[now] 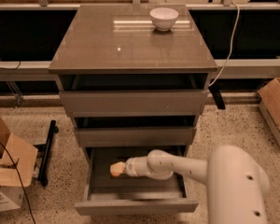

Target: Pick orange from bottom drawer and place on counter

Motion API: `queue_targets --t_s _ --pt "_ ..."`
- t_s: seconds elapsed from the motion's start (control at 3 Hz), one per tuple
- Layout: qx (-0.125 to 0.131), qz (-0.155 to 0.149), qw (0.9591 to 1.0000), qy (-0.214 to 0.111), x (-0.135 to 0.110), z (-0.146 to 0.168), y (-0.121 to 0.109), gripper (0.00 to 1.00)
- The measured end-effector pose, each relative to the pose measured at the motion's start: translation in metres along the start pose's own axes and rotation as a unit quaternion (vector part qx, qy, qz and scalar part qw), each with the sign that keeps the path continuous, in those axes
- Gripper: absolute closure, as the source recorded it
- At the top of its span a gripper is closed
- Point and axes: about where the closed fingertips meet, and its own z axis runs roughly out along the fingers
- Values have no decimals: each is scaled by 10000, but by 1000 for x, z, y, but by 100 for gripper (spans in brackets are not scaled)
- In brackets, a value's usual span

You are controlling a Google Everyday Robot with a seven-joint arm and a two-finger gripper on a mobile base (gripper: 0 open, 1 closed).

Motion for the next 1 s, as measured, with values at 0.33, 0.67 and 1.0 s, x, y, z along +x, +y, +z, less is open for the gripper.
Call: queue_targets --t_s 0.33,0.67,1.0 --pt "-338 -181 9979 -525 22 -40 47 100" --pt "-434 -265 9965 -669 54 -108 73 100" --pt "-377 -85 9973 -625 93 -133 65 100"
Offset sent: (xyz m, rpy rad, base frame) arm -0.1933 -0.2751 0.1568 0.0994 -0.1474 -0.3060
